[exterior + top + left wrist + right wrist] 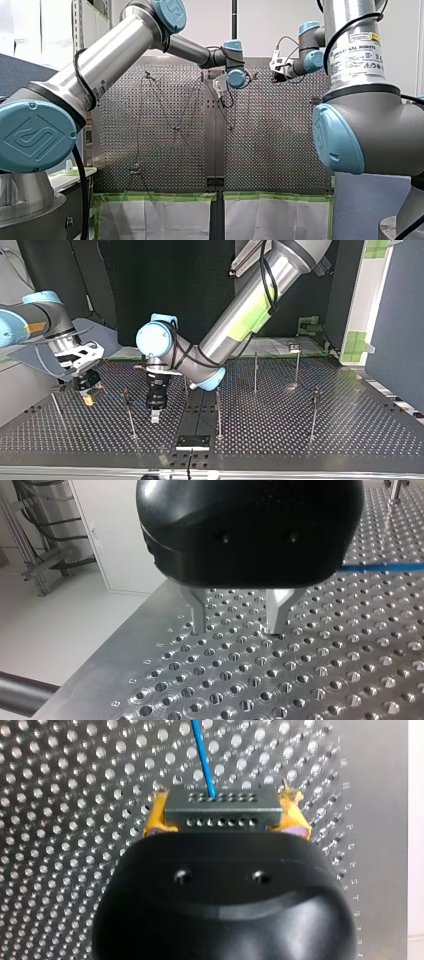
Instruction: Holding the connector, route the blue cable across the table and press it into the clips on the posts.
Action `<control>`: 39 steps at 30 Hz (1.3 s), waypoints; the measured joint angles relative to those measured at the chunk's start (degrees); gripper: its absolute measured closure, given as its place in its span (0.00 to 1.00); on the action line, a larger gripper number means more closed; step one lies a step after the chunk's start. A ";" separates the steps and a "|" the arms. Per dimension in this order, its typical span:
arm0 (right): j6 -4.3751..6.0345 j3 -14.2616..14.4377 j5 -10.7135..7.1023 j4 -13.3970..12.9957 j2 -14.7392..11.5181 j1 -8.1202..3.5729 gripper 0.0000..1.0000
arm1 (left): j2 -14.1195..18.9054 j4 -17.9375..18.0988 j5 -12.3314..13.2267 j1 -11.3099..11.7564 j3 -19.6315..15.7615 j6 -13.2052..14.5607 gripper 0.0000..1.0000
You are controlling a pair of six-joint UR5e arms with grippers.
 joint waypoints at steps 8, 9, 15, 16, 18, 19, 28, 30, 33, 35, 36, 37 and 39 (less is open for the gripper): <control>0.00 0.00 -0.01 0.00 0.00 0.01 1.00 | -0.01 -1.57 -0.34 -0.54 -0.34 0.73 0.00; 0.00 0.00 -0.01 0.00 0.00 0.02 1.00 | 0.00 -1.99 -0.30 -0.64 -0.34 0.52 0.00; 0.00 0.00 -0.01 0.00 0.00 0.01 1.00 | 0.31 -4.74 0.10 -1.24 -0.56 -1.71 0.00; 0.00 0.00 -0.01 0.00 0.00 0.02 1.00 | 0.51 -5.14 0.07 -1.32 -0.74 -2.10 0.00; 0.00 0.00 -0.01 0.00 0.00 0.02 1.00 | 1.23 -6.19 -0.16 -1.30 -1.45 -3.08 0.00; 0.00 0.00 -0.01 0.00 0.00 0.02 1.00 | 1.64 -6.66 -0.19 -1.21 -1.86 -3.56 0.00; 0.00 0.00 -0.01 0.00 0.00 0.02 1.00 | 6.77 -11.92 3.58 -1.77 -6.96 -8.80 0.00; 0.00 0.00 -0.01 0.00 0.00 0.02 1.00 | 7.88 -13.04 4.68 -1.83 -8.06 -9.90 0.00; 0.00 0.00 -0.01 0.00 0.00 0.01 1.00 | 9.38 -14.52 6.18 -1.83 -9.57 -11.22 0.00; 0.00 0.00 -0.01 0.00 0.00 0.01 1.00 | 10.41 -15.56 7.19 -1.79 -10.60 -11.80 0.00; 0.00 0.00 -0.01 0.00 0.00 0.02 1.00 | 10.83 -15.97 7.62 -1.80 -11.03 -12.01 0.00; 0.00 0.00 -0.01 0.00 0.00 0.02 1.00 | 11.24 -16.39 8.04 -1.83 -11.43 -12.24 0.00; 0.00 0.00 -0.01 0.00 0.00 0.01 1.00 | 12.16 -17.06 8.94 -1.90 -12.36 -12.82 0.00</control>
